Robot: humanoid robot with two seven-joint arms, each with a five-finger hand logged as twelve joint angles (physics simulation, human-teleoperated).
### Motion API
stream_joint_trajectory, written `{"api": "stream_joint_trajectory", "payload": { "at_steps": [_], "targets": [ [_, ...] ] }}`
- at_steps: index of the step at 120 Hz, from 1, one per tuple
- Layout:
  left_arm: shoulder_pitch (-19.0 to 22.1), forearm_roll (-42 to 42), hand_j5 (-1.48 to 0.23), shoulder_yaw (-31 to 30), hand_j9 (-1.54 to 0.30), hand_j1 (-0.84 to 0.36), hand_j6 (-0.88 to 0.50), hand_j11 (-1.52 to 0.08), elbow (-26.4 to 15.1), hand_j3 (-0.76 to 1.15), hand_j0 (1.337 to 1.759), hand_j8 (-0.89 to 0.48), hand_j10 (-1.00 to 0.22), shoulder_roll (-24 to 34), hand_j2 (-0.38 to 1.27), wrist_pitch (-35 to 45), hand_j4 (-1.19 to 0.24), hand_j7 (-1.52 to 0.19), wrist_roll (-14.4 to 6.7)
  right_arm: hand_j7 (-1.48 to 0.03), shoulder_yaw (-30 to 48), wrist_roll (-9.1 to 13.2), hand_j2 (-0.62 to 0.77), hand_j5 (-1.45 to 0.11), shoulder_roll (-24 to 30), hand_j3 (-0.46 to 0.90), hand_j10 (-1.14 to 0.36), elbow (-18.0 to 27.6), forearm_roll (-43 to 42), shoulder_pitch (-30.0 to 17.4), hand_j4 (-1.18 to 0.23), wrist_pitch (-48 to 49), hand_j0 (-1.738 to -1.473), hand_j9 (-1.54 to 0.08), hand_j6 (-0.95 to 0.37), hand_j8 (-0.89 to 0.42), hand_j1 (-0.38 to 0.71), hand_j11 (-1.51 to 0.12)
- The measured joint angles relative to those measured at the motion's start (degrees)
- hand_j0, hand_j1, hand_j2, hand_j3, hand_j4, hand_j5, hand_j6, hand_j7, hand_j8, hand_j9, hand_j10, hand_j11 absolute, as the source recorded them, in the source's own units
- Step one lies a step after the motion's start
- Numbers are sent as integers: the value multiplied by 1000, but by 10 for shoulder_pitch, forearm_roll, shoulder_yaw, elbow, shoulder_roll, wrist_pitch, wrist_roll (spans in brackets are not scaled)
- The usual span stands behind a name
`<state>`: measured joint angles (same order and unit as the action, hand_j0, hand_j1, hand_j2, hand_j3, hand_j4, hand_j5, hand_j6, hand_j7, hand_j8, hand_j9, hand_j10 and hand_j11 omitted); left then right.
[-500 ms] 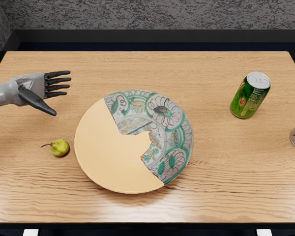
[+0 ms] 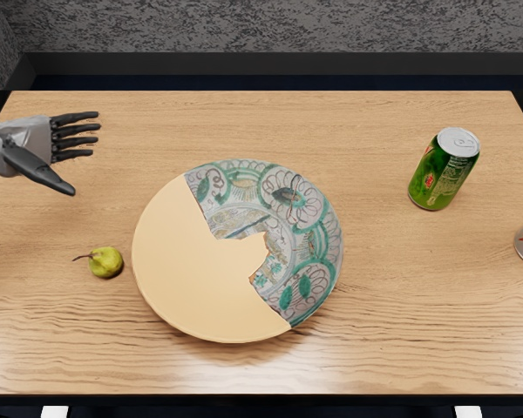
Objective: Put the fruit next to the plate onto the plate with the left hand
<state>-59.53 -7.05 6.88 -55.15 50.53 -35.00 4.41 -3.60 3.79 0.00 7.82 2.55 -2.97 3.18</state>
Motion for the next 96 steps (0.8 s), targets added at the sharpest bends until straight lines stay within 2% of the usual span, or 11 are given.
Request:
{"api": "stream_joint_trajectory", "payload": {
  "at_steps": [7,10,22,28,33,51,64,79,96],
  "targets": [
    [2,-23,0,10,0,349,0,0,1,0,1658,0,0,4,2,0,0,0,14,-31,0,0,-5,-31,0,0,-24,0,0,0,-24,0,-1658,-31,-24,-24,-320,-31],
    [2,-42,0,16,0,349,0,0,1,0,1658,0,0,6,2,0,0,0,33,-31,0,0,-5,-31,0,0,-24,0,0,0,-24,0,-1658,-31,-24,-24,-320,-31],
    [4,-148,0,40,0,349,-1,0,1,0,1658,-1,0,6,2,0,-1,0,132,-31,0,0,-5,-31,0,0,-24,0,0,0,-24,0,-1658,-31,-24,-24,-320,-31],
    [10,-193,0,53,0,349,-1,0,0,0,1658,-1,-1,12,2,0,-1,0,165,-31,0,0,-5,-31,0,0,-24,0,0,0,-24,0,-1658,-31,-24,-24,-320,-31],
    [22,-226,0,70,0,349,-1,0,-4,0,1658,-1,-1,15,2,0,-1,0,184,-31,0,0,-5,-31,0,0,-24,0,0,0,-24,0,-1658,-31,-24,-24,-320,-31],
    [69,-294,0,127,0,349,-3,0,-29,0,1658,-3,-2,31,3,0,-2,0,221,-31,0,0,-5,-31,0,0,-24,0,0,0,-24,0,-1658,-31,-24,-24,-320,-31],
    [92,-312,-1,140,0,349,-4,0,-42,0,1658,-3,-2,45,4,0,-3,0,242,-31,0,0,-5,-31,0,0,-24,0,0,0,-24,0,-1658,-31,-24,-24,-320,-31],
    [126,-347,-1,143,0,349,-4,0,-81,0,1658,-4,-3,75,4,0,-4,0,283,-31,0,0,-5,-31,0,0,-24,0,0,0,-24,0,-1658,-31,-24,-24,-320,-31],
    [140,-397,-1,134,0,349,-5,0,-122,0,1658,-5,-4,90,4,0,-4,0,300,-31,0,0,-5,-31,0,0,-24,0,0,0,-24,0,-1658,-31,-24,-24,-320,-31]
  ]
}}
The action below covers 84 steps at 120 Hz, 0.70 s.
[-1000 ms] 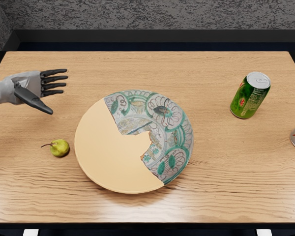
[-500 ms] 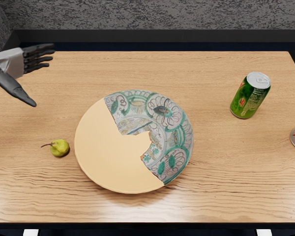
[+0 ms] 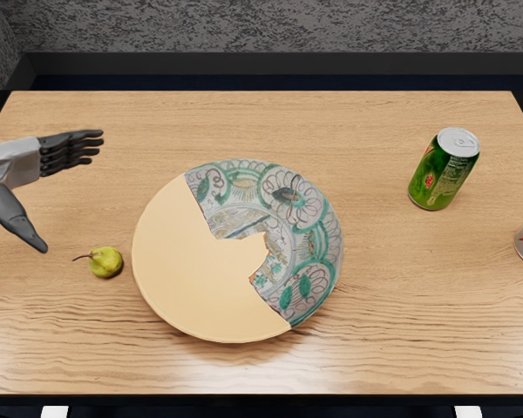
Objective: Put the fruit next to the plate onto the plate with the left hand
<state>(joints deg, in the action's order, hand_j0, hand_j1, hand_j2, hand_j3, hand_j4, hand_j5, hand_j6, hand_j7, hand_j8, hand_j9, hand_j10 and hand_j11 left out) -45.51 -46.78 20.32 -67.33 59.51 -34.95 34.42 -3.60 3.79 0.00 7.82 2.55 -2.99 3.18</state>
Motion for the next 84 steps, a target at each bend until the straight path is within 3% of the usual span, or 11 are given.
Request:
{"api": "stream_joint_trajectory", "payload": {
  "at_steps": [40,61,84],
  "targets": [
    [4,-66,-1,-75,0,349,-7,0,-29,0,1658,-7,-5,9,4,0,-6,-1,6,-31,0,0,-5,-31,0,0,-24,0,0,0,-24,0,-1658,-31,-24,-24,-320,-31],
    [4,-62,-1,-71,0,349,-8,0,-23,0,1658,-7,-6,2,4,0,-6,-1,6,-31,0,0,-5,-31,0,0,-24,0,0,0,-24,0,-1658,-31,-24,-24,-320,-31],
    [8,-61,-1,-46,0,349,-7,0,12,0,1658,-7,-5,-63,4,0,-6,-1,6,-31,0,0,-5,-31,0,0,-24,0,0,0,-24,0,-1658,-31,-24,-24,-320,-31]
  ]
}}
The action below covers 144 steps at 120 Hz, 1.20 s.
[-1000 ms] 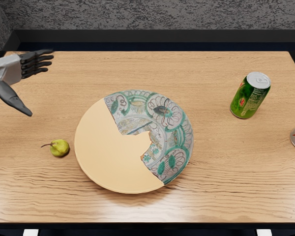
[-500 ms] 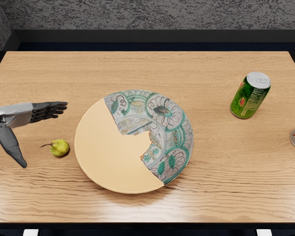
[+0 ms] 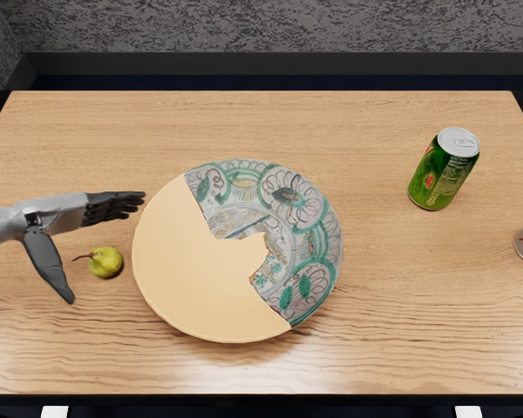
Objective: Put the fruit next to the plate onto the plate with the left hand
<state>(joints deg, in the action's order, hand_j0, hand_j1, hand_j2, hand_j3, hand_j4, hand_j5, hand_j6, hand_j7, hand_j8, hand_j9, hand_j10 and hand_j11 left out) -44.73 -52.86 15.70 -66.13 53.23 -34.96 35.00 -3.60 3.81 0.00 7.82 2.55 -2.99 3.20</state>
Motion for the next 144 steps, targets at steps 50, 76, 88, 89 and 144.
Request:
{"api": "stream_joint_trajectory", "payload": {
  "at_steps": [50,76,88,89,144],
  "targets": [
    [41,63,-1,24,0,349,-6,0,92,0,1658,-5,-4,-10,4,0,-5,-1,0,-31,0,0,-5,-31,0,0,-24,0,0,0,-24,0,-1658,-31,-24,-24,-320,-31],
    [95,80,-1,61,0,349,-5,0,97,0,1658,-4,-3,-46,4,0,-4,0,0,-31,0,0,-5,-31,0,0,-24,0,0,0,-24,0,-1658,-31,-24,-24,-320,-31],
    [105,63,-1,95,0,349,-5,0,97,0,1658,-5,-3,-55,4,0,-4,0,0,-31,0,0,-5,-31,0,0,-24,0,0,0,-24,0,-1658,-31,-24,-24,-320,-31],
    [105,62,-1,97,0,349,-5,0,97,0,1658,-5,-3,-55,4,0,-4,0,0,-31,0,0,-5,-31,0,0,-24,0,0,0,-24,0,-1658,-31,-24,-24,-320,-31],
    [158,17,-1,191,0,349,-4,0,108,0,1658,-3,-2,-97,4,0,-3,0,0,-31,0,0,-5,-31,0,0,-24,0,0,0,-24,0,-1658,-31,-24,-24,-320,-31]
  ]
}}
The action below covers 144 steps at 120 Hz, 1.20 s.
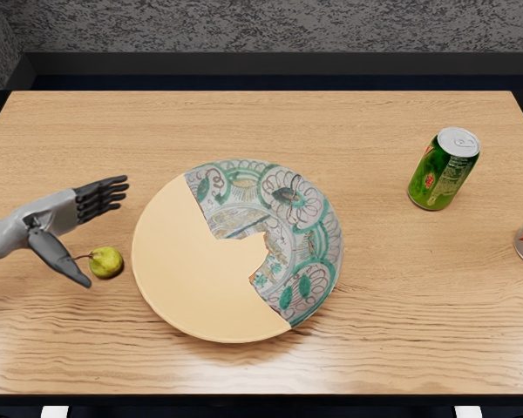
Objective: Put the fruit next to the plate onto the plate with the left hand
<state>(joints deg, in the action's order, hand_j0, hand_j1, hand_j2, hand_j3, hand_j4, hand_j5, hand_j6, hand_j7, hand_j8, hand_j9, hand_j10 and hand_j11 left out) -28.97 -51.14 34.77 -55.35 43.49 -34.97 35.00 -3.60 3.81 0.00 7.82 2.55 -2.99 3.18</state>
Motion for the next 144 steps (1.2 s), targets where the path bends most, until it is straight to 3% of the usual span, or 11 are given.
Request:
{"api": "stream_joint_trajectory", "payload": {
  "at_steps": [52,144],
  "targets": [
    [33,9,0,9,0,349,-3,0,16,0,1658,-3,-2,-20,4,0,-3,0,0,-31,0,0,-5,-31,0,0,-24,0,0,0,-24,0,-1658,-31,-24,-24,-320,-31],
    [49,9,-8,14,-8,344,-9,-8,18,0,1658,-8,-7,-35,4,0,-8,-8,0,-31,0,0,-5,-31,0,0,-24,0,0,0,-24,0,-1658,-31,-24,-24,-320,-31]
  ]
}}
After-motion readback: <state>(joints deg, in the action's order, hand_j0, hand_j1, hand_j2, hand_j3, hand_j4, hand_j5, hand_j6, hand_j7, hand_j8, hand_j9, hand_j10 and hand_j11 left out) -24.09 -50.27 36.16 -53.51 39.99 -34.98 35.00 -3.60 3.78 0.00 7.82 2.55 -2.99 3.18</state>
